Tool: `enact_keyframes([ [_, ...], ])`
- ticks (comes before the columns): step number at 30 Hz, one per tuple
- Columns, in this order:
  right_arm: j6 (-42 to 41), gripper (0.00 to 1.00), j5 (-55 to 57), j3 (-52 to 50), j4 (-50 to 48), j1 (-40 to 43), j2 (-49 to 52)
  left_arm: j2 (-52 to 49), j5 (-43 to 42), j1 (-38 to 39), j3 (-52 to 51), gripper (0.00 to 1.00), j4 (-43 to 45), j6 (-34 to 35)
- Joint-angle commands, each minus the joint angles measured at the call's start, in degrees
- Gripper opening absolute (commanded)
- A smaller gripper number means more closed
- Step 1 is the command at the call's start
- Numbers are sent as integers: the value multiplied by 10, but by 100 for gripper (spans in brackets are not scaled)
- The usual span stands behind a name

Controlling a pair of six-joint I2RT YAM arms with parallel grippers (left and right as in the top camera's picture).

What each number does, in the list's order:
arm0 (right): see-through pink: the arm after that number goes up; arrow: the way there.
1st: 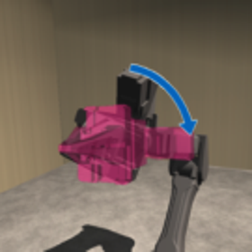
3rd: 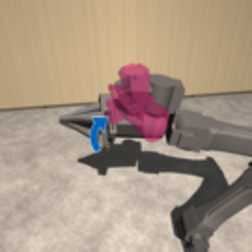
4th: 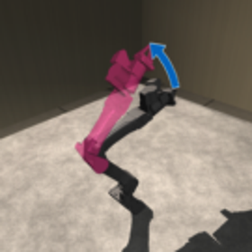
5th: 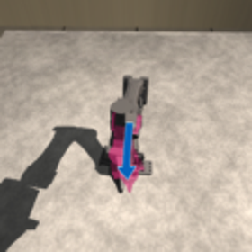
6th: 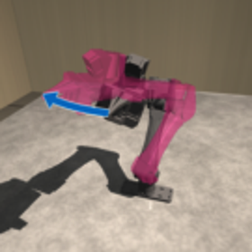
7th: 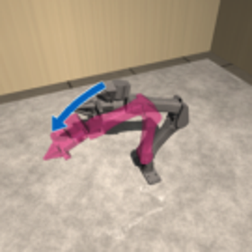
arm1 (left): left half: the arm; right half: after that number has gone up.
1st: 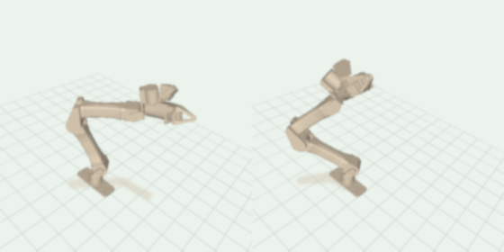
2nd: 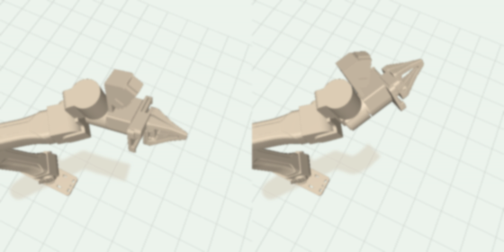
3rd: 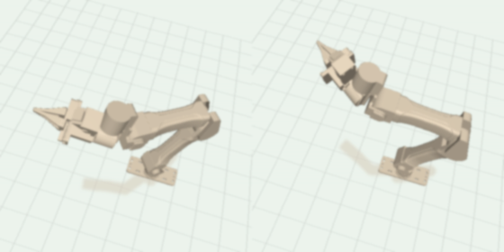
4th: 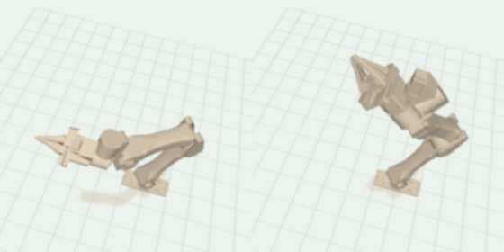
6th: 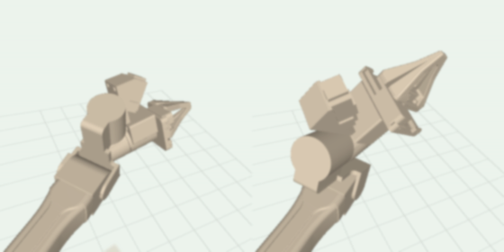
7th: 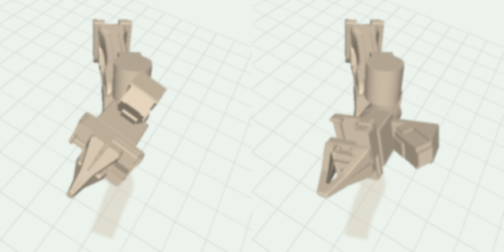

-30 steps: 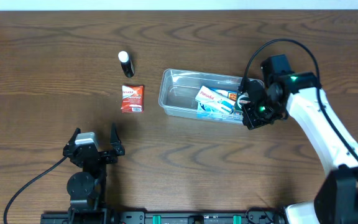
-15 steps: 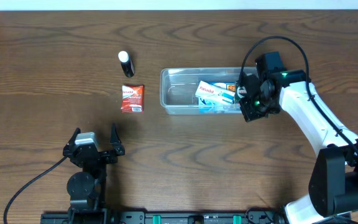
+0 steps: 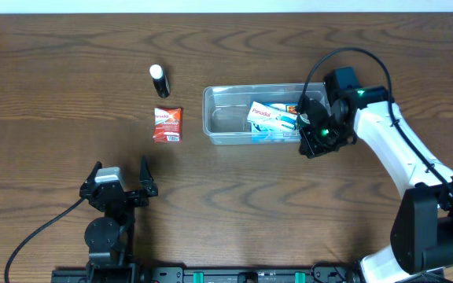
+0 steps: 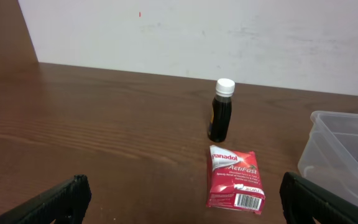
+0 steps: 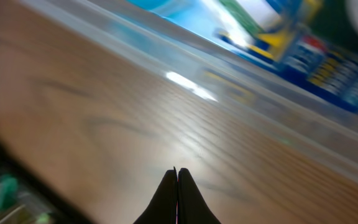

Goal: Pack container

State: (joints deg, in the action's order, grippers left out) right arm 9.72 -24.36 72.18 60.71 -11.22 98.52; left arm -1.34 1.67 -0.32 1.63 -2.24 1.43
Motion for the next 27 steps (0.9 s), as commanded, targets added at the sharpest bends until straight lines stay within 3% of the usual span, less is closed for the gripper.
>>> enact_keyframes([
  [1, 19, 1, -103, 51, 8, -4, -26, 0, 4, -3, -14, 98, -17, -5],
  [9, 91, 1, -34, 137, -30, -6, -42, 0, 4, -3, -14, 98, -17, -5],
  [27, 222, 1, 13, 140, -110, -43, 25, 0, 4, -3, -14, 98, -17, -6],
])
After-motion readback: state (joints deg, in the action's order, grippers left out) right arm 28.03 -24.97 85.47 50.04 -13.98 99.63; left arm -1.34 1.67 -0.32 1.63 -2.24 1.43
